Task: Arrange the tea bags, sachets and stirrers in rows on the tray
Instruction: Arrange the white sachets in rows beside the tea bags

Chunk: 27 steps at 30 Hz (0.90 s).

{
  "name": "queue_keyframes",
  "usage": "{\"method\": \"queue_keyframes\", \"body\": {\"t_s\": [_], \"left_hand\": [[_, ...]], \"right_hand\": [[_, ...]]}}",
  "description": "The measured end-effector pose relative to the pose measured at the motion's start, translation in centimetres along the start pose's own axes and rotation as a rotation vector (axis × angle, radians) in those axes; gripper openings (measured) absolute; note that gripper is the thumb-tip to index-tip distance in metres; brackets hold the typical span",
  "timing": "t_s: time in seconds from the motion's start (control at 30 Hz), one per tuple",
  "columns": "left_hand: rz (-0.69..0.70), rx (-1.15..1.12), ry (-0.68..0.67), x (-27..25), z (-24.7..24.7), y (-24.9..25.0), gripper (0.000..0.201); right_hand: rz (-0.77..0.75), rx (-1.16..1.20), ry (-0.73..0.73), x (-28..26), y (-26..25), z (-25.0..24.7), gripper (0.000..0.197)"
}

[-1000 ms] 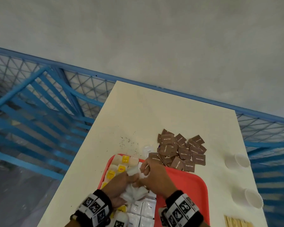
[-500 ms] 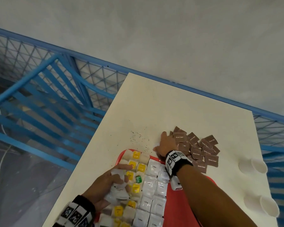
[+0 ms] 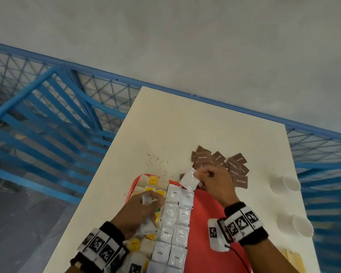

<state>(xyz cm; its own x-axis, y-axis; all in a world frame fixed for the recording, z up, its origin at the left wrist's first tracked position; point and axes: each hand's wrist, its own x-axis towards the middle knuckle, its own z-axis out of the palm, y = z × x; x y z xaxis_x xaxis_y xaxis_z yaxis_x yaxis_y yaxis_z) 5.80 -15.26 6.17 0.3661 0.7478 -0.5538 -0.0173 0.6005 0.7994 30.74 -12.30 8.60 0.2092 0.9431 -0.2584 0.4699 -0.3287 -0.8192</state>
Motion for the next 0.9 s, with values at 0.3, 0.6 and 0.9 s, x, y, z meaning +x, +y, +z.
{"method": "queue_keyframes", "body": {"t_s": [0.3,0.6,0.9], "left_hand": [[0.205,0.367,-0.086,-0.4,7.1,0.0,0.026],[0.098,0.387,-0.231,-1.0,7.9,-2.3,0.038],[0.097,0.453,-0.273,-3.1,5.0,-4.7,0.026]], "right_hand": [[0.067,0.121,-0.11,-8.3,1.1,-2.9,0.009],[-0.053,0.051,-0.01,-10.5,3.8,-4.2,0.022],[0.086,0.208,-0.264,-12.2,5.7,0.1,0.041]]}}
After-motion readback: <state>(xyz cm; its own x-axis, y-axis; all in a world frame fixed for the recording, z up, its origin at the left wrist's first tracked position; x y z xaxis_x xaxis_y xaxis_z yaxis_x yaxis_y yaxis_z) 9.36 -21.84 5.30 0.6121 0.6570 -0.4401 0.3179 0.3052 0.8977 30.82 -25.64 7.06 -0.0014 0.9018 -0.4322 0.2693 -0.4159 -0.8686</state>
